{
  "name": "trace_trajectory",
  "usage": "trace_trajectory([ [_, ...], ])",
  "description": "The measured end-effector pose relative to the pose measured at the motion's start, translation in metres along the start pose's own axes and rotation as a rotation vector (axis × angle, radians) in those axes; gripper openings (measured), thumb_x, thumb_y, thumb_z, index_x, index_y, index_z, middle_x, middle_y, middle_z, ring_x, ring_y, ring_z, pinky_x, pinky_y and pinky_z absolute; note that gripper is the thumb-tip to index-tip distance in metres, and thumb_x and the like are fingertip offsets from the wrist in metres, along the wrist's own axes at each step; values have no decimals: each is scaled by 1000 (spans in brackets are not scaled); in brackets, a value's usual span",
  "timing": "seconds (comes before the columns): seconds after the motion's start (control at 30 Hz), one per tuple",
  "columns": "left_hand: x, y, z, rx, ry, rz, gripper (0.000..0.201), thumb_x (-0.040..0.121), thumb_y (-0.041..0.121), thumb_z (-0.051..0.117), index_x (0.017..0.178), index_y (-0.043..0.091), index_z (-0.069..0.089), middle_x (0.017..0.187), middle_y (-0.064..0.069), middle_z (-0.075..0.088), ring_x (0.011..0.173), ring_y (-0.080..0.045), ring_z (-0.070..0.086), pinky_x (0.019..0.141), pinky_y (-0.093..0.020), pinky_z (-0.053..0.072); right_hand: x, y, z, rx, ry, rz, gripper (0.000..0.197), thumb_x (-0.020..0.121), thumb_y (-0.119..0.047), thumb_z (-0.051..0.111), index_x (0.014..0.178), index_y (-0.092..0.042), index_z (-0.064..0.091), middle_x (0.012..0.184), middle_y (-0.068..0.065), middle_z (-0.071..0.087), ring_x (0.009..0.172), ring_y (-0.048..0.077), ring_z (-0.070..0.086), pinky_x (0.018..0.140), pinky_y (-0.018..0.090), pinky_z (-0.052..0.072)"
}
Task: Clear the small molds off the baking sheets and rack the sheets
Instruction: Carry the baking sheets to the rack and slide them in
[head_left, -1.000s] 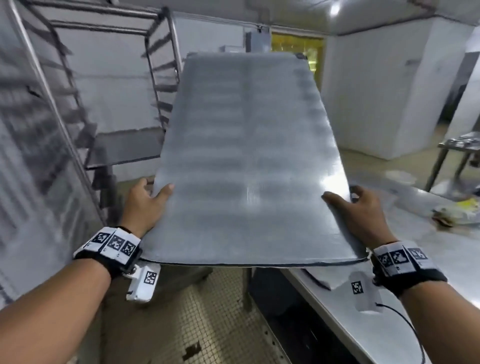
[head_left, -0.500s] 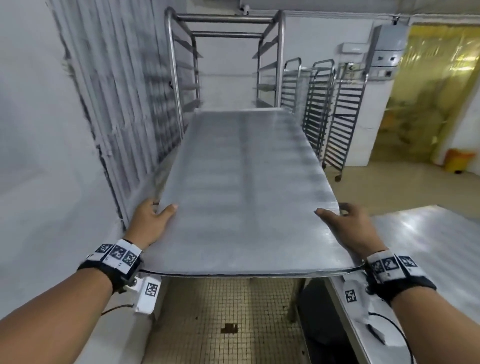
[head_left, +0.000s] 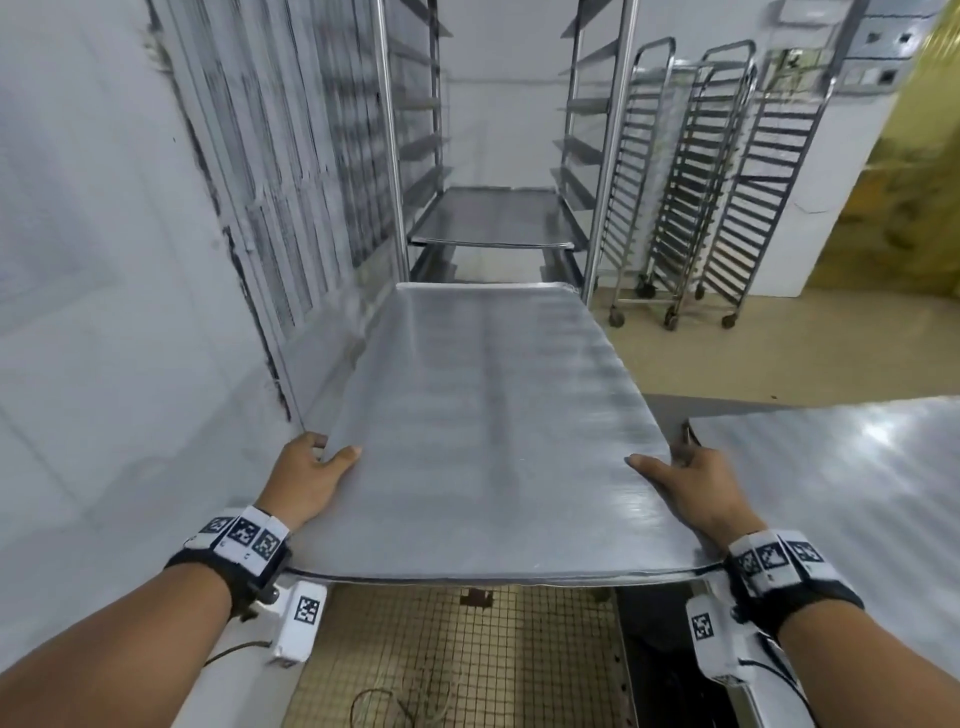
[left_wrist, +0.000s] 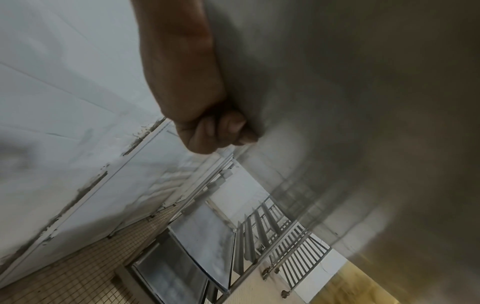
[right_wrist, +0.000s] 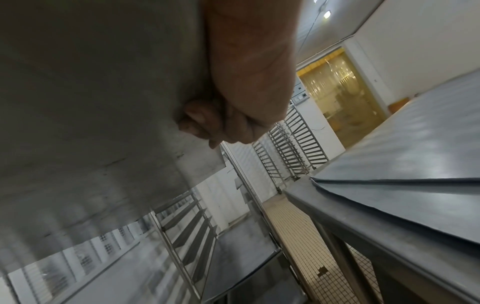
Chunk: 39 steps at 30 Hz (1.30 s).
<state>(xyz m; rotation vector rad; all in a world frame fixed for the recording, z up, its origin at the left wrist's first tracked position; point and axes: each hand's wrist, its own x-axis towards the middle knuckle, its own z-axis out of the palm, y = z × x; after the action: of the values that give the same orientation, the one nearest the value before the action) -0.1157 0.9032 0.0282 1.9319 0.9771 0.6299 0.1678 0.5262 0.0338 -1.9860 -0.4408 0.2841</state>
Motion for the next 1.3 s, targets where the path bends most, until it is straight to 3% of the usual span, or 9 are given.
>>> trace_trajectory([
  [0.17,43,5,11,63,14,-15,61,88,40,73,131,0,55,124,-16,58,110,-32,58,91,-33,44,21,-26,12,-16,9,-48,39,76,-45,83,87,-9,75,75,4,77,72,25,74,74,46,62],
  [0.3,94,11,15,54,-2,21,65,87,42,73,132,0,54,123,-16,59,104,-26,57,88,-31,42,62,-35,26,-1,58,-73,39,77,-40,84,88,-5,73,76,3,76,64,12,71,56,24,55],
  [0.4,125,18,20,34,-14,34,52,85,41,76,119,7,57,104,-6,60,93,-22,57,79,-27,43,89,-37,37,-14,102,-29,69,67,-60,84,83,5,68,57,7,64,50,13,50,47,28,41],
  [0.5,146,22,25,13,-17,33,34,86,31,78,101,13,53,82,10,55,72,-9,56,59,-18,40,110,-39,46,-71,136,18,61,72,-54,83,84,2,63,49,-5,51,41,6,40,39,19,35],
  [0.8,220,10,55,-7,-73,3,52,79,41,83,114,11,57,101,-5,63,88,-20,63,78,-29,50,181,-31,72,-62,102,69,66,67,-64,82,76,-7,50,52,-7,53,45,5,42,48,20,37],
  [0.87,234,12,66,5,-81,-10,42,79,37,83,104,16,57,90,6,60,80,-10,60,69,-19,47,203,-27,76,-59,66,80,76,68,-66,81,95,3,65,49,-3,50,46,9,42,51,26,39],
  [0.97,258,18,90,23,-92,-24,34,80,25,83,80,29,49,81,13,54,64,3,59,52,-7,42,242,-17,81,-95,45,91,57,71,-64,79,65,-14,52,45,-5,50,42,10,42,51,27,39],
  [1.1,303,7,123,49,-45,-19,45,73,39,88,98,15,58,98,-2,64,82,-10,64,76,-23,46,295,-11,84,-133,49,66,41,80,-47,79,69,-13,61,43,-12,56,42,2,51,44,14,38],
  [1.3,355,8,147,92,-16,-48,91,61,69,83,123,7,60,120,-5,65,104,-20,63,89,-36,51,358,-14,87,-219,34,78,47,80,-53,77,97,-11,63,89,2,66,79,20,61,76,31,45],
])
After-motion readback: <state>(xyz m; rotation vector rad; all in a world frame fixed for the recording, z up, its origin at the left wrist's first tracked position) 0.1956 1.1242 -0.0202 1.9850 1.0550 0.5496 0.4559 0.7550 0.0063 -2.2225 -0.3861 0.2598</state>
